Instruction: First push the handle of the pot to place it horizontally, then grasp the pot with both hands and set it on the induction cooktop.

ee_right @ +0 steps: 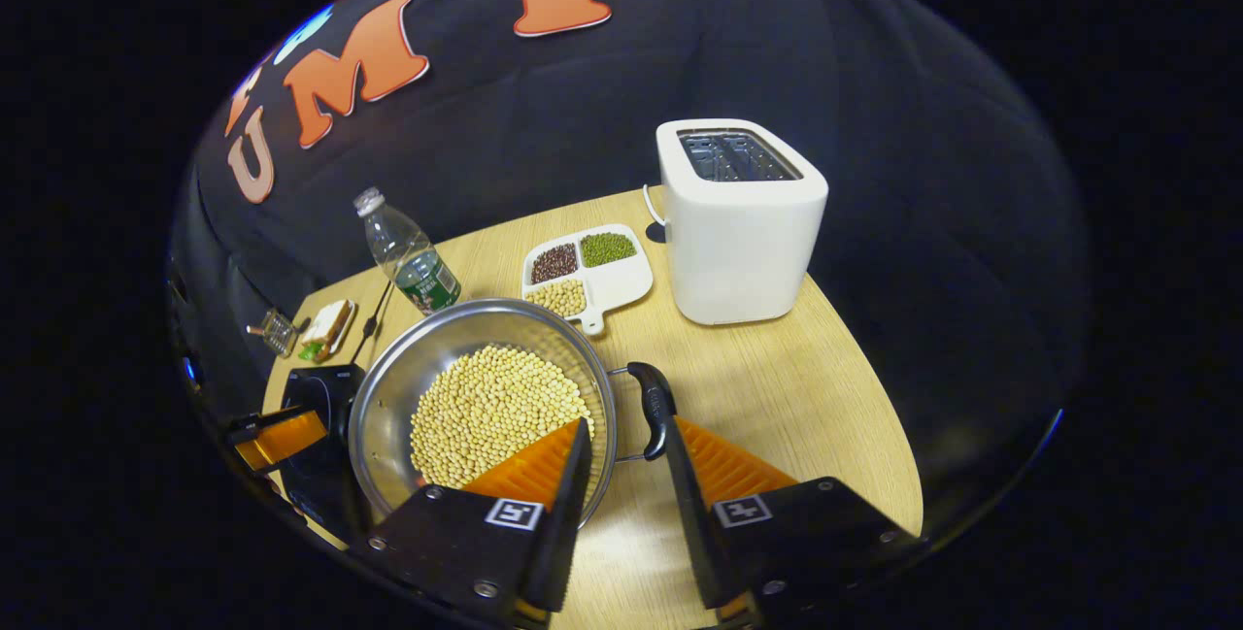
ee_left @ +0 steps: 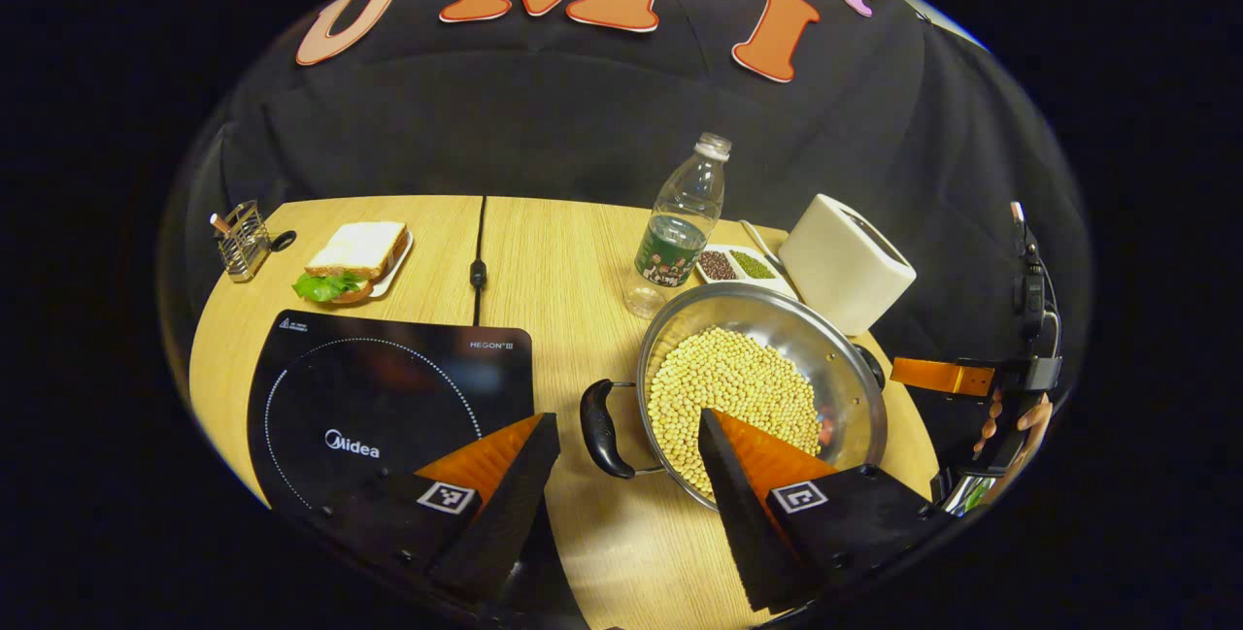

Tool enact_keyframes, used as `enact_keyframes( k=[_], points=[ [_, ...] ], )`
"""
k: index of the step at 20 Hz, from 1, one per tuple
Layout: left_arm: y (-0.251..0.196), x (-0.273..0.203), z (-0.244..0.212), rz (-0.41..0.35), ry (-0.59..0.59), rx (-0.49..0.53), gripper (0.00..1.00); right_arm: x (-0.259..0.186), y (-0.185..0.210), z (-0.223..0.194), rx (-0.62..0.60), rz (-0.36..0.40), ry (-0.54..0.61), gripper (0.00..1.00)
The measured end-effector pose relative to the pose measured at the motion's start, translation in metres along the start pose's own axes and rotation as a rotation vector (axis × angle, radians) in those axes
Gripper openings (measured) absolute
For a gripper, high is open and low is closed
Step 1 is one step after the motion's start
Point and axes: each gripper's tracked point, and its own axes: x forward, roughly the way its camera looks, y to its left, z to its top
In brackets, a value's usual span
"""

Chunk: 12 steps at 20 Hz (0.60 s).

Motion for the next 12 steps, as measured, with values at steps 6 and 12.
enact_keyframes(
  k=[6, 12],
  points=[
    [0.002, 0.043, -0.017, 0.029, 0.061, 0.011, 0.95, 0.028, 0.002, -0.004, -0.069, -0.046, 0.009, 0.79],
    [0.007, 0.071, -0.028, 0.095, 0.077, 0.017, 0.94, 0.053, -0.005, -0.017, -0.117, -0.078, 0.065, 0.8]
  ],
)
